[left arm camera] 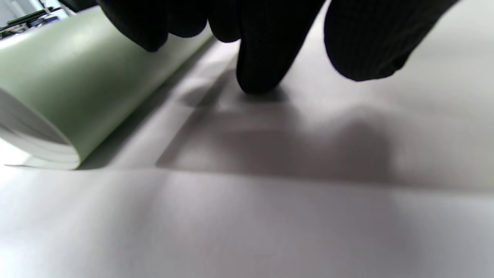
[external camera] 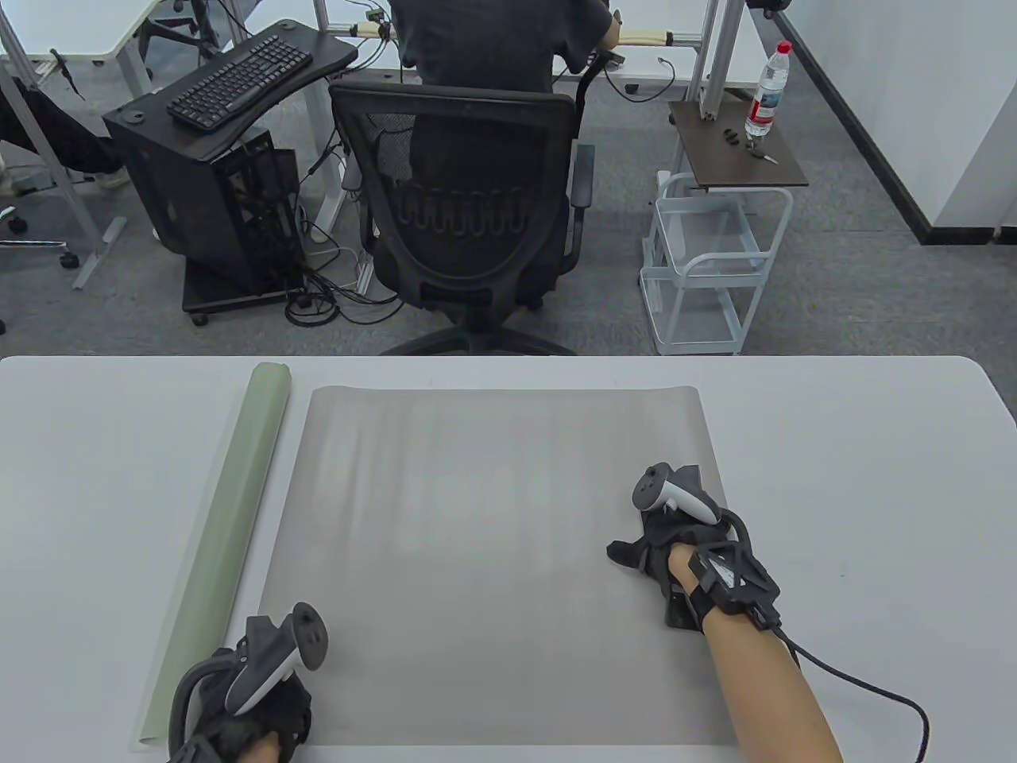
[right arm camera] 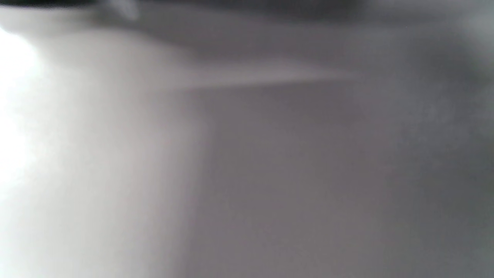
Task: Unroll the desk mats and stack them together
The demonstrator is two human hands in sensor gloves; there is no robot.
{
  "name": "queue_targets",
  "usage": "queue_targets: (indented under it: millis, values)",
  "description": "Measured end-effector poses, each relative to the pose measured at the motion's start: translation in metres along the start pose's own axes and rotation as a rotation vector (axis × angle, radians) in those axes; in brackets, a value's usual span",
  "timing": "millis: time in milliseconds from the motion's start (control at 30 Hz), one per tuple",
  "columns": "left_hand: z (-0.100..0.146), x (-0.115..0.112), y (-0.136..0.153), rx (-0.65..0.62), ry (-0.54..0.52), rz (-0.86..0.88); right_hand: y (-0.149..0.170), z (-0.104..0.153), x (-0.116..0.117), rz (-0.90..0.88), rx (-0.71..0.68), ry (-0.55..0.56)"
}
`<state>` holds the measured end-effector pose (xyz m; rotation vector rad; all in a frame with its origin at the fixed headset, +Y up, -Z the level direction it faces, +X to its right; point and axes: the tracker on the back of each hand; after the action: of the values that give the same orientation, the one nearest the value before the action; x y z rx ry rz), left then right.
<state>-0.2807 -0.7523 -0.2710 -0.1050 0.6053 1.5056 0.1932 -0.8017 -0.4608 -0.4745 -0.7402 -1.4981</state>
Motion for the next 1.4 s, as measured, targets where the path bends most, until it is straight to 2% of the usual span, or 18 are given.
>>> queue_targets:
  millis: [100,133,200,300,533,667,733,833,967,1067,1233,1400]
  values:
    - [0.003,0.016,0.013,-0.038,-0.052,0.196,-0.004,0.002,-0.003,0.029,0.024,0.016]
    - [0.005,0.023,0.018,-0.045,-0.101,0.253,-0.005,0.003,-0.003,0.033,0.032,0.013]
    - [0.005,0.033,0.024,-0.048,-0.15,0.28,-0.005,0.003,-0.004,0.03,0.032,0.014]
    - [-0.01,0.044,0.038,0.002,-0.172,0.275,-0.004,0.002,-0.003,0.021,0.027,0.008]
    - [-0.065,0.049,0.072,0.178,-0.148,0.297,-0.003,0.001,-0.002,0.005,0.014,0.035]
    - [-0.091,0.035,0.088,0.286,-0.041,0.301,-0.001,0.001,-0.001,-0.015,0.008,0.044]
    - [-0.098,0.031,0.092,0.274,-0.005,0.367,-0.002,0.002,-0.002,-0.004,0.012,0.052]
    - [-0.102,0.028,0.09,0.19,0.034,0.422,-0.002,0.002,-0.002,-0.004,0.02,0.054]
    - [-0.107,0.025,0.077,0.172,0.056,0.283,-0.003,0.002,-0.002,-0.003,0.023,0.054]
    - [-0.112,0.02,0.072,0.184,0.124,0.291,-0.004,0.004,-0.002,0.011,0.008,0.047]
    - [-0.114,0.026,0.067,0.285,0.019,0.231,-0.002,0.011,-0.004,0.0,-0.008,0.076]
    - [-0.115,0.029,0.06,0.318,-0.002,0.218,0.001,0.022,-0.009,-0.006,-0.028,0.101]
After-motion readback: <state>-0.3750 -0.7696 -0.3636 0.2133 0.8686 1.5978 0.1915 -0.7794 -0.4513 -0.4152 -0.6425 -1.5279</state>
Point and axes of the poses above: the tracker on the back of each hand, its own y axis roughly to the little-finger side, its own z axis roughly from the fingertips to the wrist, x = y × z, and after that the axes turned 5 degrees about z, right-handed
